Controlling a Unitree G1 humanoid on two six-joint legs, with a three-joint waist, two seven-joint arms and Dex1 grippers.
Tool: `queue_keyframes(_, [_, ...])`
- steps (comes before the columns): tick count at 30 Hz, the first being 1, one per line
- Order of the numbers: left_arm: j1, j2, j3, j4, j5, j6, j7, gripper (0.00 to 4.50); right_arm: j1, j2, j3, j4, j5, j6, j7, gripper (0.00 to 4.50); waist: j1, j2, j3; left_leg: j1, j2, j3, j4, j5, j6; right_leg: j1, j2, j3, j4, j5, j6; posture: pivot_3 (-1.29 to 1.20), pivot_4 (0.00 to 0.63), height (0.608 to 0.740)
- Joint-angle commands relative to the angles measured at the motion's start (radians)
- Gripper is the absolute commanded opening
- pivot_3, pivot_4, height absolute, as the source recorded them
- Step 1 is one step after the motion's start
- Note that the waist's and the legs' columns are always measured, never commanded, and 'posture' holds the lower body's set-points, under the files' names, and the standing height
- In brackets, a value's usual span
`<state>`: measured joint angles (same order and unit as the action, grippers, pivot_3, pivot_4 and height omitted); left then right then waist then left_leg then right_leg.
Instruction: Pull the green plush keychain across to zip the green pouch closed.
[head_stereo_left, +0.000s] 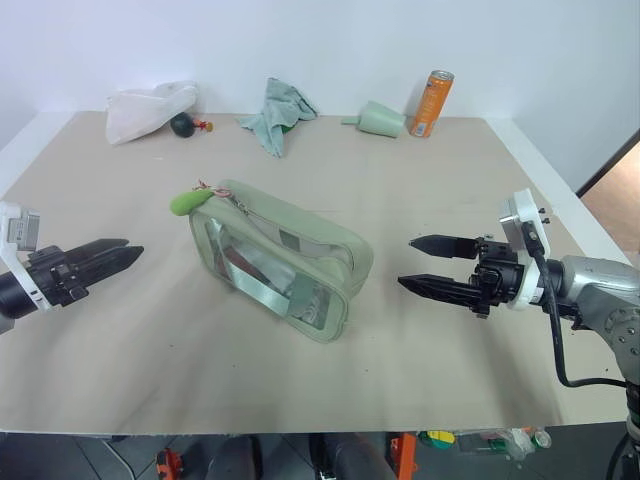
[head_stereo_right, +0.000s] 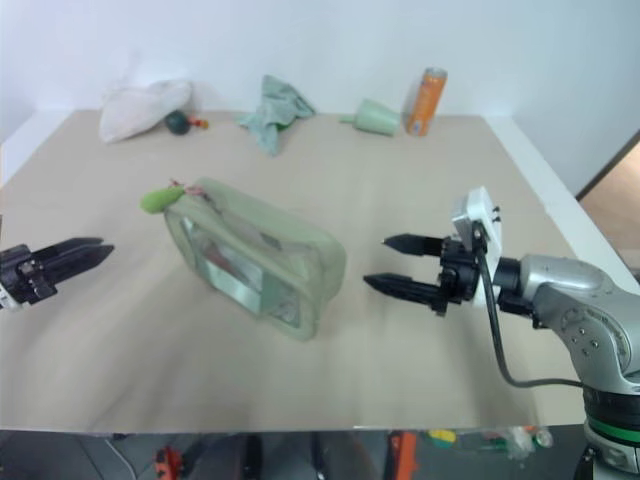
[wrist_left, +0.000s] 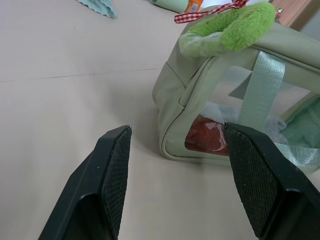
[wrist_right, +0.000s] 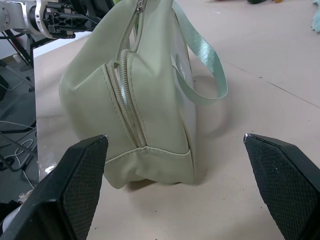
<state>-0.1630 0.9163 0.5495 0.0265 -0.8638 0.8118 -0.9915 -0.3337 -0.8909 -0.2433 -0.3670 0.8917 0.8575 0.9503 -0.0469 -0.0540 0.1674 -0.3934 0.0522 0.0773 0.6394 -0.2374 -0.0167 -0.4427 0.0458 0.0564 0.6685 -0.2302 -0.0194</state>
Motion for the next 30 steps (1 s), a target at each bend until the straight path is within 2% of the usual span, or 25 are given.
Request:
queue_keyframes(1, [-0.001,0.037,0.049,-0.085,-0.054,0.026,-0.031,3.01,-0.062,-0.018,-0.009,-0.031,0.025,-0.005,0.019,4.5,-0.001,0.0,0.0,0.0,0.0,0.0,0.0,0.0,0.0,0.0,0.0,0.0,0.0,0.0,0.0,0.0,0.15,0.74])
queue_keyframes(3, [-0.027,0.045,0.041,-0.16,-0.086,0.027,-0.044,3.01,-0.114,-0.014,0.08,-0.019,-0.053,-0.046,0.033,4.5,-0.003,0.0,0.0,0.0,0.0,0.001,0.0,0.0,0.0,0.0,0.0,0.0,0.001,0.0,0.0,0.0,0.15,0.74])
queue_keyframes(7, [-0.082,0.041,0.018,-0.195,-0.114,0.04,-0.031,3.01,-0.204,0.018,0.196,0.075,-0.183,-0.117,0.04,4.5,0.0,0.0,0.0,0.001,0.0,0.0,0.003,0.0,0.0,0.001,0.0,-0.001,0.002,0.001,0.0,0.0,0.15,0.74])
queue_keyframes(11, [-0.121,0.035,0.006,-0.208,-0.144,0.055,-0.03,3.01,-0.273,0.048,0.266,0.143,-0.243,-0.159,0.082,4.5,0.0,0.0,0.0,0.001,-0.001,0.001,0.004,0.0,0.0,0.0,0.0,0.001,0.005,0.001,0.0,0.0,0.15,0.74])
queue_keyframes(14, [-0.093,0.021,0.022,-0.269,-0.132,-0.016,-0.08,3.01,-0.315,0.056,0.28,0.178,-0.277,-0.186,0.1,4.5,-0.001,0.0,0.0,0.001,-0.001,0.0,0.004,0.0,0.0,0.0,0.0,0.001,0.005,0.0,-0.001,0.0,0.15,0.74])
queue_keyframes(18, [-0.053,0.02,0.043,-0.284,-0.144,-0.012,-0.088,3.01,-0.333,0.018,0.217,0.197,-0.246,-0.173,0.153,4.5,0.001,0.0,0.0,0.0,-0.001,0.0,0.004,0.0,0.0,-0.001,0.0,0.001,0.007,-0.001,-0.003,0.0,0.15,0.74])
queue_keyframes(23, [-0.014,0.009,0.072,-0.29,-0.154,-0.035,-0.108,3.01,-0.356,0.013,0.124,0.092,-0.056,-0.052,0.183,4.5,0.0,0.0,0.0,0.001,-0.001,0.0,0.004,0.0,0.0,-0.001,0.0,0.001,0.009,-0.002,-0.003,0.0,0.15,0.74])
queue_keyframes(25, [-0.007,0.003,0.075,-0.293,-0.158,-0.043,-0.113,3.01,-0.364,0.035,0.125,0.014,0.038,0.01,0.163,4.5,-0.002,0.0,0.0,0.002,-0.001,0.0,0.005,0.0,0.0,-0.001,0.001,0.001,0.011,-0.002,-0.003,0.0,0.15,0.74])
queue_keyframes(30, [-0.003,-0.019,0.067,-0.309,-0.18,-0.058,-0.116,3.01,-0.339,0.063,0.215,-0.106,0.036,0.036,0.126,4.5,0.0,0.0,0.0,0.003,0.001,-0.002,0.007,0.001,-0.001,0.0,0.002,-0.002,0.013,-0.002,-0.003,0.0,0.15,0.74])
